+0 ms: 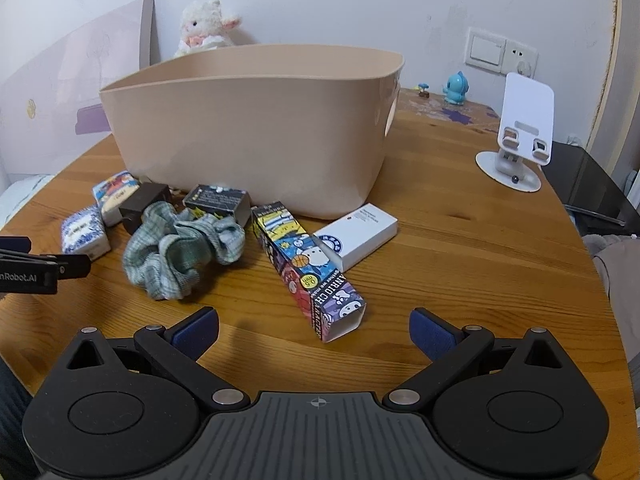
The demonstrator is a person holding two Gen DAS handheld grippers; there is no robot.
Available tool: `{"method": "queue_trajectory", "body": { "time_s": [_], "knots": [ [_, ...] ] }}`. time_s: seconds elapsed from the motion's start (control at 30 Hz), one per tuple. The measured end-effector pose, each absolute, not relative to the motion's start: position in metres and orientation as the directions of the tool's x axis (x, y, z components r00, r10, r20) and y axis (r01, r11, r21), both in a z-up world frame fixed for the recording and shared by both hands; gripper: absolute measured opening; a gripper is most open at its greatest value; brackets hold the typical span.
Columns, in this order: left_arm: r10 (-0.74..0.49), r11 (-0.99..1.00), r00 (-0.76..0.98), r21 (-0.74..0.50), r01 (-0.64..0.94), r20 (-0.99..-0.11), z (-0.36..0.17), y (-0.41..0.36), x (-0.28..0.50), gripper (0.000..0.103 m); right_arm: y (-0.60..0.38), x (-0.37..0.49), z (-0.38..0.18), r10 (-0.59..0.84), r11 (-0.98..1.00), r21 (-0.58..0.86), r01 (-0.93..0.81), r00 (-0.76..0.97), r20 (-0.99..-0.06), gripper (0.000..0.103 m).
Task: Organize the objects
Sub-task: 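Move both tools toward the items in front of the beige basket, then grasp the blue-and-white tissue pack with left tool while right grasps tall cartoon box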
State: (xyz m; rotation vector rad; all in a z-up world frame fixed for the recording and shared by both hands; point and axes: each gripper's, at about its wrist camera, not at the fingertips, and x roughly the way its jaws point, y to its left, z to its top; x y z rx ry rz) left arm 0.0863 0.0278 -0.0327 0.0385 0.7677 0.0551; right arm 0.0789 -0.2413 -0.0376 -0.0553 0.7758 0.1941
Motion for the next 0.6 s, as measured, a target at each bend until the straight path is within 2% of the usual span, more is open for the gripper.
{"method": "queue_trajectory", "body": {
  "time_s": [0.27,0.43,0.53,0.6],
  "knots": [
    [0.044,0.998,0.726,0.055,-0.008,-0.686,-0.039,0.034,0.099,0.103,-0.242,0.094,-0.048,0.158,0.98,0.026,-0.198,0.687,-0.71,0.093],
    [0.025,0.998,0.734,0.059,0.02,-0.679,-0.042,0.034,0.112,0.103,-0.238,0.104,-0.048,0.168,0.974,0.009,-0.226,0.696,-0.698,0.083],
    [0.005,0.998,0.733,0.052,0.041,-0.68,-0.043,0.034,0.117,0.103,-0.233,0.109,-0.045,0.194,0.964,0.009,-0.265,0.683,-0.704,0.07],
    [-0.014,0.998,0.726,0.034,0.052,-0.688,-0.043,0.035,0.12,0.102,-0.228,0.111,-0.042,0.22,0.954,0.014,-0.3,0.666,-0.713,0.054]
  ]
}}
